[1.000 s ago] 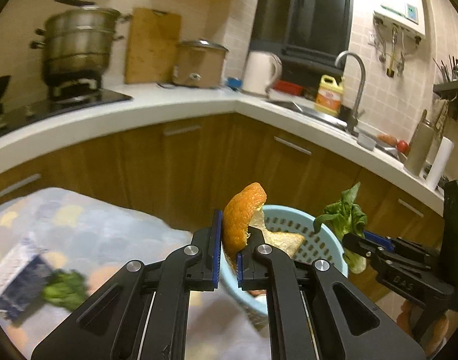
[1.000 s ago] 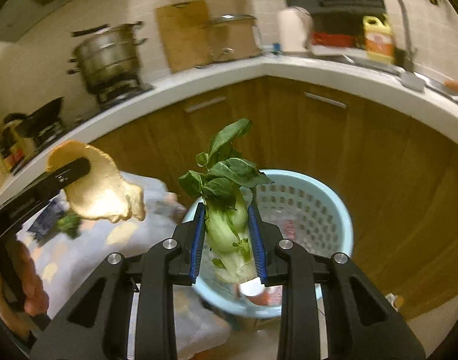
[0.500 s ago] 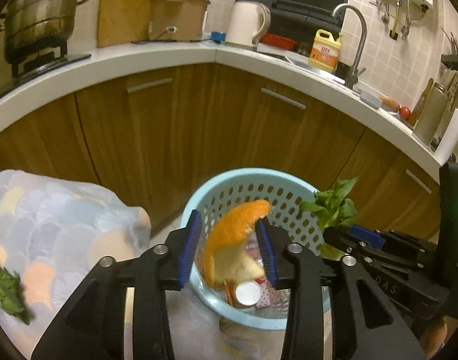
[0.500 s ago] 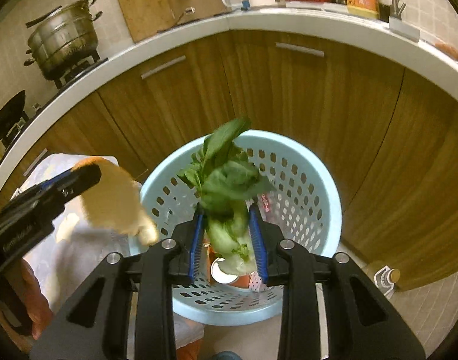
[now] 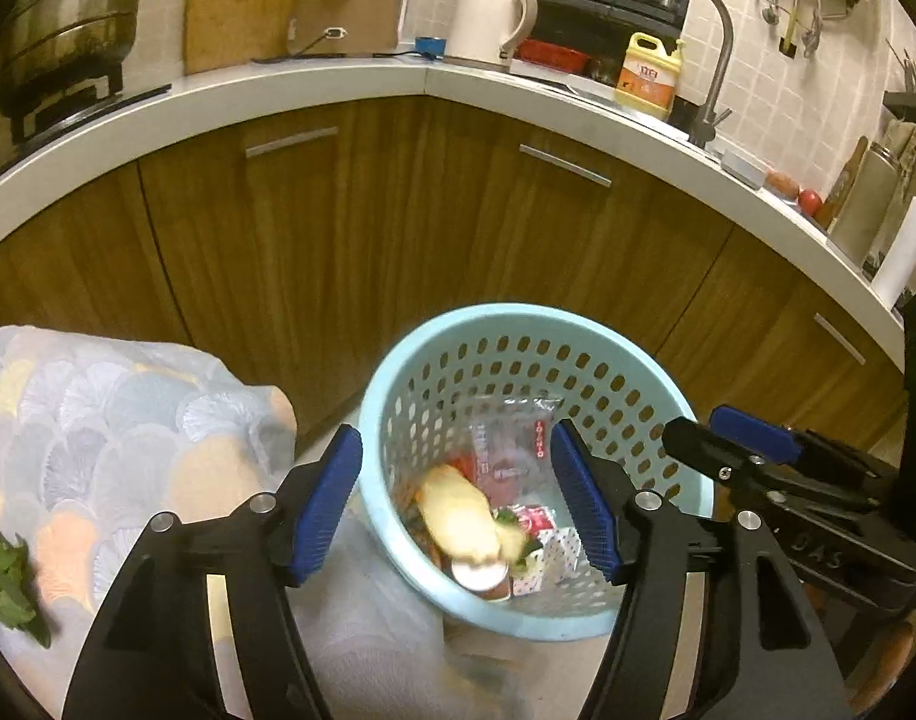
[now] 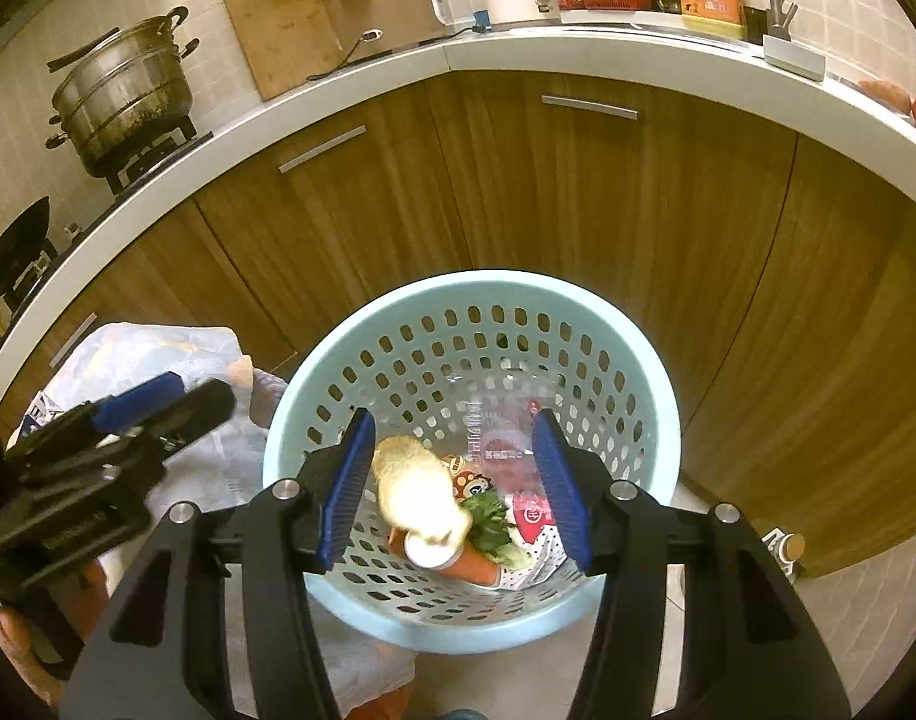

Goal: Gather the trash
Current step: 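Carry the peel and bok choy over the wastebasket and open both tools, then move both tools back over the table toward the milk carton and greens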

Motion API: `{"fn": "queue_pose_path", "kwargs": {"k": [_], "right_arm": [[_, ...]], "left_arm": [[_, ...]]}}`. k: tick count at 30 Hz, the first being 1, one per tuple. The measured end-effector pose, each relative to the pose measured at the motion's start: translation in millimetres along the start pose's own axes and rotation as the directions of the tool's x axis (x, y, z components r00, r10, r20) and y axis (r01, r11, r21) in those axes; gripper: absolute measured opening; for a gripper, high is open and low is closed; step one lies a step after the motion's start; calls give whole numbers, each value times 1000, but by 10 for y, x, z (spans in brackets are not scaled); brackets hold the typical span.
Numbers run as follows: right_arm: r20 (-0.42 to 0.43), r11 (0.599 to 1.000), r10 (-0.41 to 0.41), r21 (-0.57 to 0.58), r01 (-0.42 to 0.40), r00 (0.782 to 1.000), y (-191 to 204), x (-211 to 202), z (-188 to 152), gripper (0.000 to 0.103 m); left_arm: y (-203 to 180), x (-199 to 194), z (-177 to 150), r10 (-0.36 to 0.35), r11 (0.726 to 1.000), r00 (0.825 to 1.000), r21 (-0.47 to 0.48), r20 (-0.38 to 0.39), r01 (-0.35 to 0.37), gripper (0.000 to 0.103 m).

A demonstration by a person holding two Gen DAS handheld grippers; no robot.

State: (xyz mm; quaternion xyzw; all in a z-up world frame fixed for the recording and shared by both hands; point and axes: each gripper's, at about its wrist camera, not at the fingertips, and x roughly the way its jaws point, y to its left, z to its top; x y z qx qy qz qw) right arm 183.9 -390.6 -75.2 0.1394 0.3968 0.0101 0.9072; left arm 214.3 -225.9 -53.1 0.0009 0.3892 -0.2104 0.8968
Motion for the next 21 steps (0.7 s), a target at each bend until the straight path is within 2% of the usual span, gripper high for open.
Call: {"fn": "queue_pose_path", "kwargs": {"k": [4,10,14,16,21], "right_arm": [[6,1000,6,-11,-6,1000,43,-69,-19,51],[24,999,25,-28,-25,999,184,-171,-6,51],[40,998,51,-48,-49,998,352,-253,0,51],[44,996,70,-66,-67,997,478,-289,1,51],[45,983,123,-141,-116,991,906,-368,-59,51]], "left_arm": [[13,-64,-29,-7,1000,1000,-7,5,7,64],[111,-330,-54,1,1000,999,-20,53,0,64],[217,-559,-73,24,999,996,-25,88,-22,64],[302,-707,-93,48,999,993,-31,111,-44,67],[548,-1062,-150,107,994,982,-48,157,-100,69]]}}
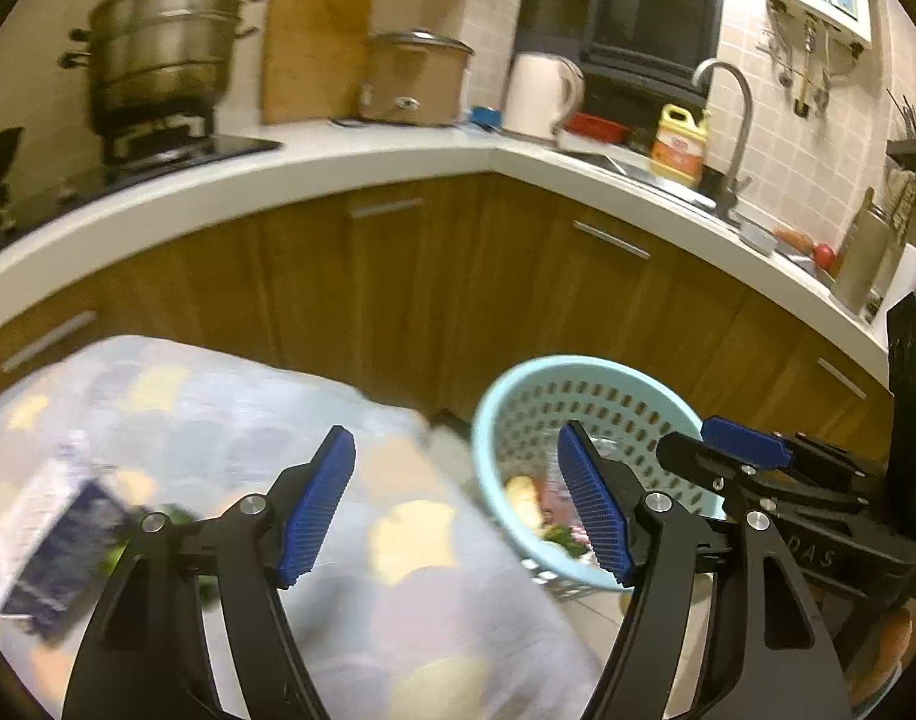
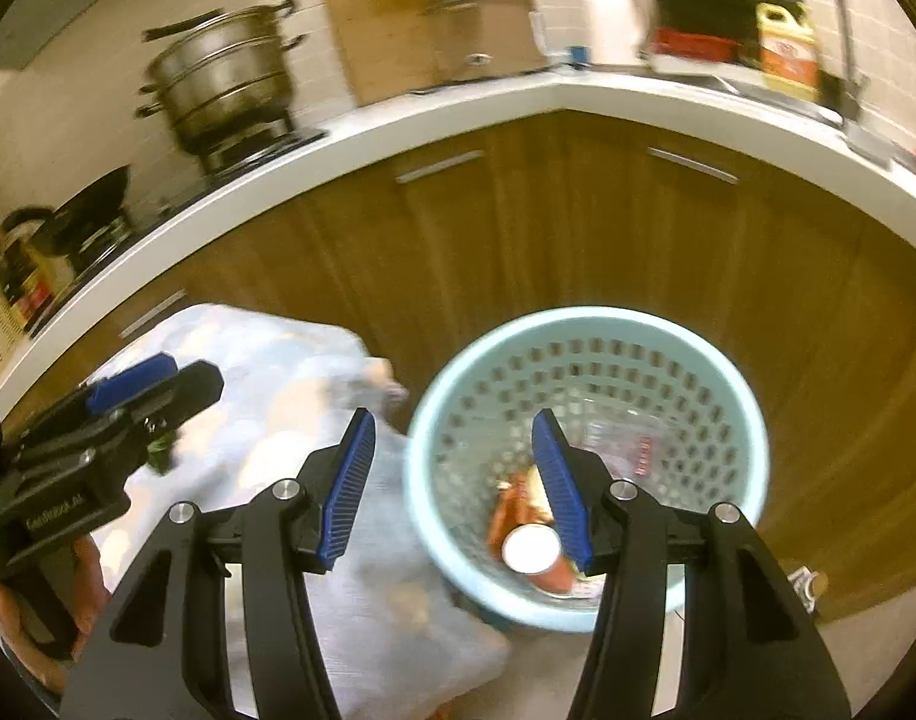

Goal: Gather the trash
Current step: 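Move both tools back over the table toward the milk carton and greens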

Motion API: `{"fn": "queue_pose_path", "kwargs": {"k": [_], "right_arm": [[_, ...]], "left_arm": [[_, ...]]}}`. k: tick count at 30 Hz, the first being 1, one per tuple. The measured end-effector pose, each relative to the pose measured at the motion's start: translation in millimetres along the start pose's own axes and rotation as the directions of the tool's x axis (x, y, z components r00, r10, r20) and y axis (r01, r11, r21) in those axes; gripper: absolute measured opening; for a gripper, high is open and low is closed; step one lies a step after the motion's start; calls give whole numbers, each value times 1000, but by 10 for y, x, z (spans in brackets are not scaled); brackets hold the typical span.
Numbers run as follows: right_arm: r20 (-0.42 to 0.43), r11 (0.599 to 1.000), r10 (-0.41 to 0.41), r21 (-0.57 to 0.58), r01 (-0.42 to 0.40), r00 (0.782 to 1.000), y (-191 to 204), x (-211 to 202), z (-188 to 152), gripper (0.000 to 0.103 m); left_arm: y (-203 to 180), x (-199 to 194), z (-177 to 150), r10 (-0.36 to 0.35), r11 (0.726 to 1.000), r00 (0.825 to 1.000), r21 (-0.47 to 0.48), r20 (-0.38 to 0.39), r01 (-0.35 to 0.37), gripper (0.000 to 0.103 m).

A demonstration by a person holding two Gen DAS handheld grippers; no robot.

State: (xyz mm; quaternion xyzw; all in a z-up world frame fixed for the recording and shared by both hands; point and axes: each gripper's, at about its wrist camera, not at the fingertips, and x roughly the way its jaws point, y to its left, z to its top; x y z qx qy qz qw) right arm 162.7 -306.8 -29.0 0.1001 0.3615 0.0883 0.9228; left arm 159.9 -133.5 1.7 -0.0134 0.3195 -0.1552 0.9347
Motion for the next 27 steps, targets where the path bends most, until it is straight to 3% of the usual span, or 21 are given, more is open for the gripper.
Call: {"fn": "queue_pose_path", "kwargs": {"k": [7,11,20,24,27], "right_arm": [[-10,995,57,-78,-57,998,653,52,-36,51],[-6,989,66,-133,-66,998,1040,81,-81,51],[-44,980,96,-170,-103,994,1556,304,-183,53],[4,975,71,-211,-68,997,1719,413,-267,54],[-5,971,79,-227,-78,997,1791,513,-315,58]], "left_arm": [[507,-440,-4,88,995,994,-43,58,-86,76],[827,-599,-99,122,987,991,-109,45,-117,76],[1487,-965,-276,232,961,972,-166,46,-222,76],[1835,-1064,-344,268,944,963,-211,39,-254,76],[2040,-1085,-395,277,940,960,-216,25,-266,76]]}}
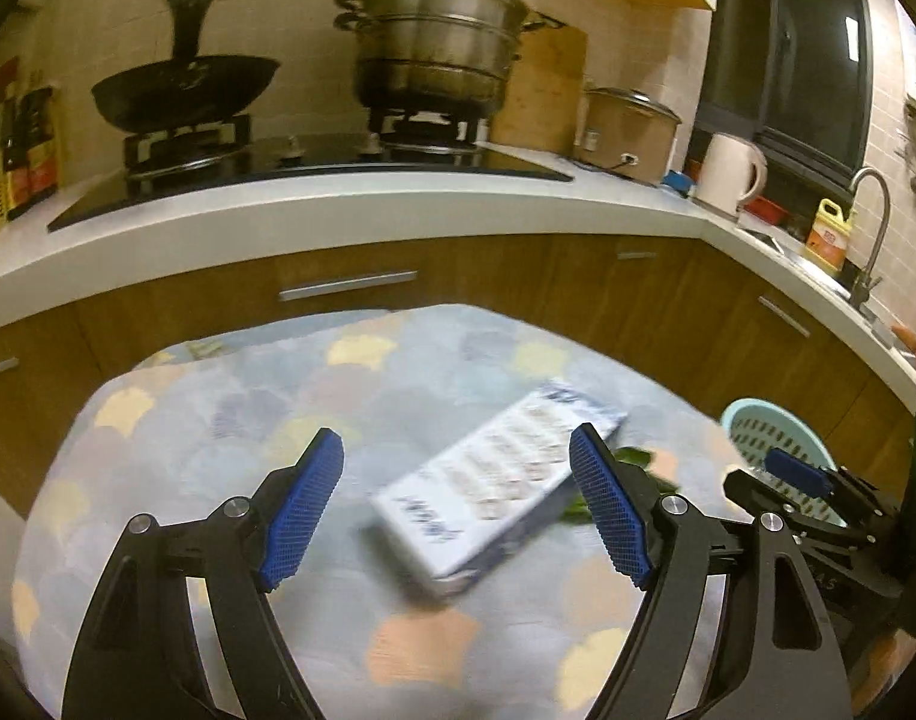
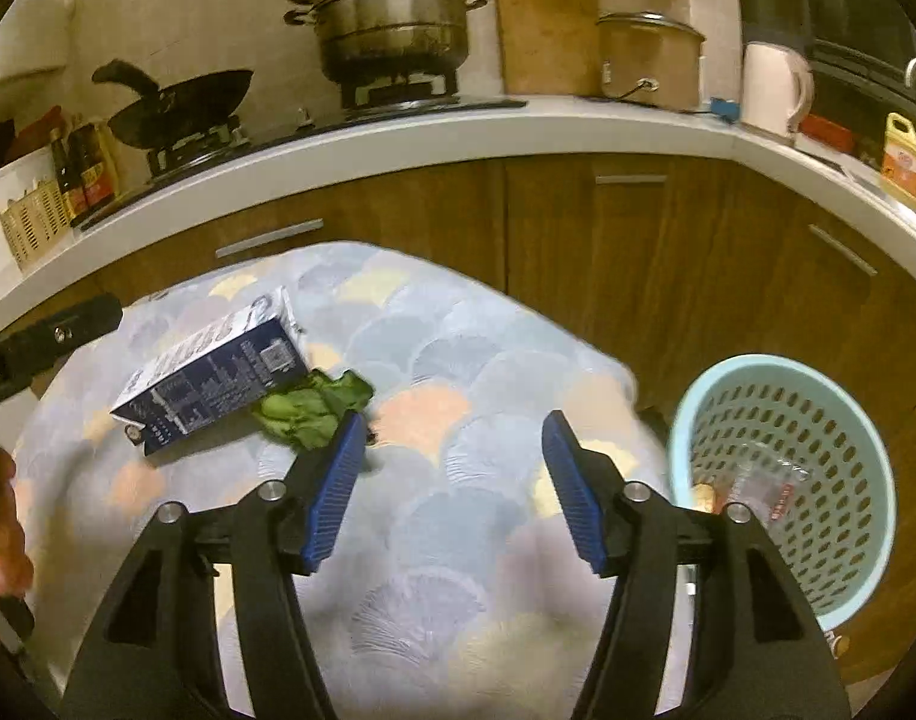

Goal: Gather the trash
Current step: 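Move both tools back over the table toward the milk carton and greens, then grasp the blue milk carton with the left tool while the right tool grasps the greens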

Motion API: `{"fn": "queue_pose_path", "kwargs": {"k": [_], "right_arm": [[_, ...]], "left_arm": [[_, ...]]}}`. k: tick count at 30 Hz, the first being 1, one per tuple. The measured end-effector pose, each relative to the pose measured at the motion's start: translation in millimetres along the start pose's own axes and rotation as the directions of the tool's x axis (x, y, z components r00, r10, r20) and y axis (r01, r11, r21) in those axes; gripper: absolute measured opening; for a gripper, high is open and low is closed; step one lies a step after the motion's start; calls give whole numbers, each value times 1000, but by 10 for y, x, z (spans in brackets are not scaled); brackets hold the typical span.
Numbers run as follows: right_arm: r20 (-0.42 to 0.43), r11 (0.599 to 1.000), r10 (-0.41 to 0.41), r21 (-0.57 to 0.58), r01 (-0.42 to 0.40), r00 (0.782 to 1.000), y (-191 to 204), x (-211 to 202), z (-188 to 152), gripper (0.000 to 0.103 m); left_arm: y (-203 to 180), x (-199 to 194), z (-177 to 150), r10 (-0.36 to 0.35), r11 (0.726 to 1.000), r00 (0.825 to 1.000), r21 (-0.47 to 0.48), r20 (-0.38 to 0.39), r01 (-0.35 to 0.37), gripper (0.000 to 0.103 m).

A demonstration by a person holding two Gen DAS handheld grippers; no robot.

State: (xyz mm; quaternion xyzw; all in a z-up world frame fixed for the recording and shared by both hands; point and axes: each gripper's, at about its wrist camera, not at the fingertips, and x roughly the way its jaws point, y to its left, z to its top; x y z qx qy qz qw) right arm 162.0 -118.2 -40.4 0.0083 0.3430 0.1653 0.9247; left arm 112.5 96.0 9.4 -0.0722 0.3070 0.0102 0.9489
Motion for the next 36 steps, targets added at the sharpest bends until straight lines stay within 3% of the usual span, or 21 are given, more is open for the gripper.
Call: {"fn": "queue_pose_path", "kwargs": {"k": [4,8,13,18,20,22,27,30,31,32,36], "right_arm": [[-16,997,-31,-65,30,999,116,92,-60,59],[2,992,-59,-111,59,998,201,87,-90,66],[26,990,-66,-123,69,997,202,54,-102,68],[13,993,-50,-105,52,999,148,79,-85,68],[7,995,-42,-95,42,999,126,88,-79,69],[4,995,-40,-88,40,999,115,94,-78,69],[5,995,-41,-86,41,999,123,93,-76,69],[5,996,-37,-82,38,999,121,93,-75,69],[3,996,-32,-80,32,999,117,96,-73,69],[1,997,-28,-78,28,1000,114,98,-72,69],[-4,997,-13,-77,12,1000,114,99,-69,71]], "left_arm": [[227,130,4,-19,1000,999,-7,-30,18,76],[335,291,-5,-124,992,990,-35,-70,122,76],[206,464,-47,-185,981,974,35,-131,191,76],[137,580,-90,-259,962,949,36,-180,269,79],[91,548,-128,-315,944,925,33,-214,329,79],[20,515,-173,-323,936,917,67,-233,346,79],[-240,542,-232,-247,938,935,179,-253,296,79],[-334,607,-244,-178,948,953,216,-247,233,72],[-345,625,-255,-163,952,955,215,-246,218,60],[-331,636,-252,-167,953,953,205,-254,221,56],[-259,511,-277,-163,967,961,158,-221,200,54]]}}
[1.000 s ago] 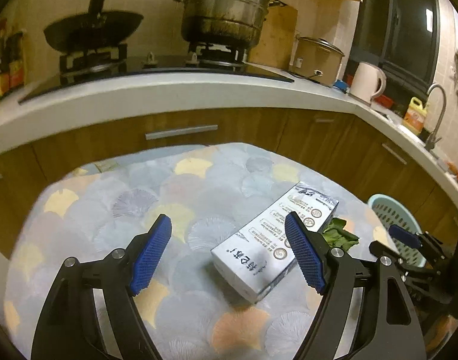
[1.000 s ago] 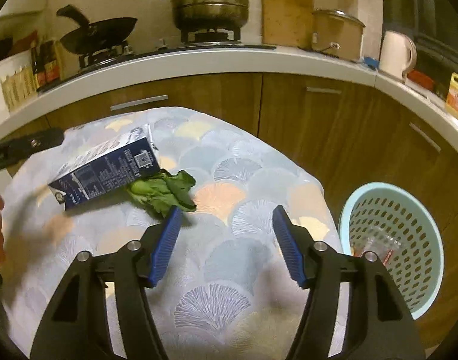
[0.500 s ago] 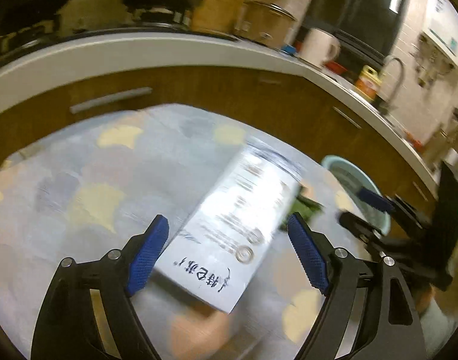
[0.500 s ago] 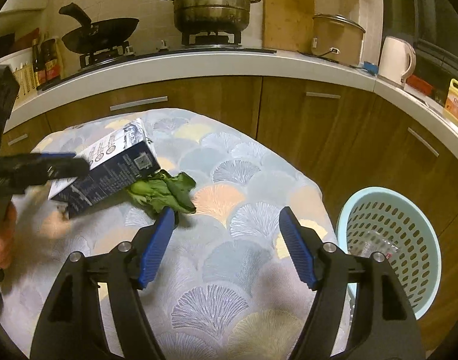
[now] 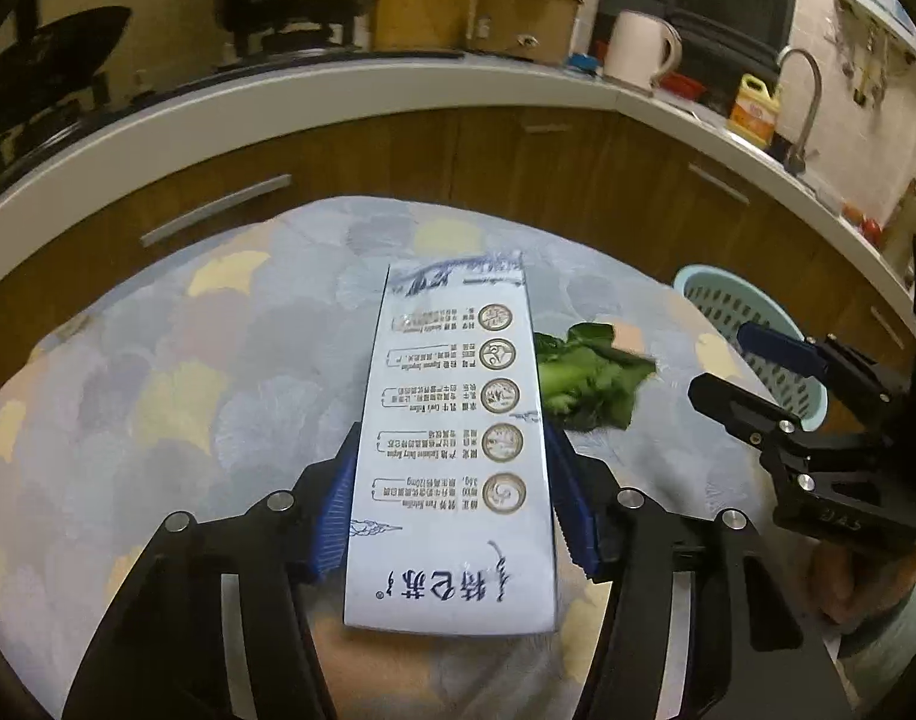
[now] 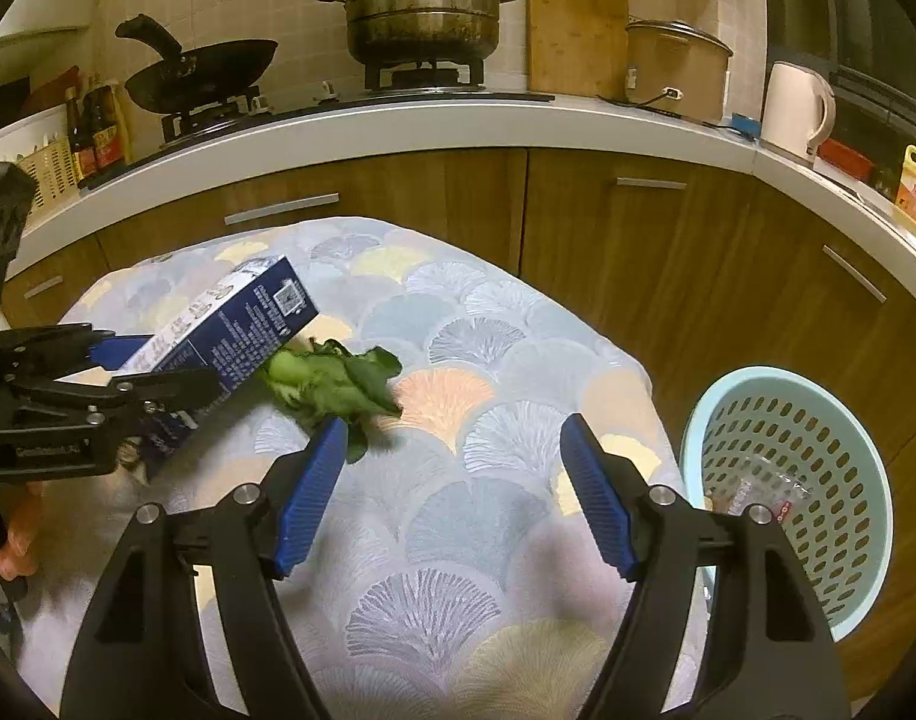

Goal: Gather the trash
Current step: 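Grasp the blue milk carton with the left tool while the right tool grasps the greens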

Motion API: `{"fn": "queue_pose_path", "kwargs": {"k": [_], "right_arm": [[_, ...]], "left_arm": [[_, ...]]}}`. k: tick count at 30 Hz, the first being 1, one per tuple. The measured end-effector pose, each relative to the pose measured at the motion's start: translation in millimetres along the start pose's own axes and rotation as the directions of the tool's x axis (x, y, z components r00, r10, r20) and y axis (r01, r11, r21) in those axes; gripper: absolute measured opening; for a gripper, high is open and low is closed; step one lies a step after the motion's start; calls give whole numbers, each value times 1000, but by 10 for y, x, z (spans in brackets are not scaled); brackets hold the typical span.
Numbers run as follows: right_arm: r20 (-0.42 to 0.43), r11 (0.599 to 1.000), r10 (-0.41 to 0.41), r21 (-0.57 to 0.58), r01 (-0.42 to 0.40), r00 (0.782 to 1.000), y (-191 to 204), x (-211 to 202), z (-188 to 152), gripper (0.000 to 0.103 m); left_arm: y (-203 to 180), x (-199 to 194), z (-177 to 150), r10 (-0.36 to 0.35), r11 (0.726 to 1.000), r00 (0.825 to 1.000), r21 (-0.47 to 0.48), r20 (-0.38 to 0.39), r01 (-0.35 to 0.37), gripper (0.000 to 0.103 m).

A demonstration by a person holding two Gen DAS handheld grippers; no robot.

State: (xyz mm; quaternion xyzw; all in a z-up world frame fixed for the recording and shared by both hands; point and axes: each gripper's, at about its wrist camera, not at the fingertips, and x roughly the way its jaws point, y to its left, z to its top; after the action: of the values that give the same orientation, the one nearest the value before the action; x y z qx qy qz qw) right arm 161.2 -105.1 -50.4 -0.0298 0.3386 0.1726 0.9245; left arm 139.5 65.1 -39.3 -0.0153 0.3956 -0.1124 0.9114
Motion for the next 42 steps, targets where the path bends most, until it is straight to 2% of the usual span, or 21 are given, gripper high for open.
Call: {"fn": "queue_pose_path", "kwargs": {"k": [5,7,11,13,16,20,23,27,29,31,35,40,42], "right_arm": [[-28,998,47,-39,-48,999,83,32,3,74],[-53,996,65,-59,-68,996,130,64,9,74],[-76,991,118,-55,-122,990,157,105,87,74],[-82,990,117,-72,-123,990,169,139,166,74],[-109,981,153,-107,-164,982,190,220,287,74],[-161,954,243,-141,-266,957,284,425,406,74],[-205,941,256,-172,-292,945,391,613,410,74],[-229,933,254,-198,-300,940,478,697,391,74],[-229,925,264,-213,-313,937,520,675,382,63],[-242,919,280,-211,-332,929,556,629,352,59],[-247,900,354,-173,-400,902,579,456,305,41],[-248,876,373,-222,-427,894,699,264,236,41],[-252,879,336,-261,-398,908,765,276,202,41]], "left_arm": [[177,-255,-158,42,991,997,-128,64,-34,54],[290,-354,-230,81,981,992,-184,100,-62,54],[472,-418,-321,133,963,980,-254,146,-93,54],[542,-420,-355,142,955,978,-282,156,-93,54],[539,-476,-367,168,951,968,-288,185,-109,54],[453,-474,-353,194,955,964,-261,182,-143,54],[523,-487,-362,186,950,964,-284,189,-128,54],[611,-504,-388,167,941,967,-324,192,-98,54],[592,-498,-382,169,942,967,-319,193,-102,54],[563,-495,-378,174,945,966,-307,192,-109,54],[541,-500,-380,183,947,964,-299,194,-119,54],[528,-520,-393,184,945,963,-304,198,-118,54],[527,-523,-396,184,945,963,-305,198,-118,54]]}}
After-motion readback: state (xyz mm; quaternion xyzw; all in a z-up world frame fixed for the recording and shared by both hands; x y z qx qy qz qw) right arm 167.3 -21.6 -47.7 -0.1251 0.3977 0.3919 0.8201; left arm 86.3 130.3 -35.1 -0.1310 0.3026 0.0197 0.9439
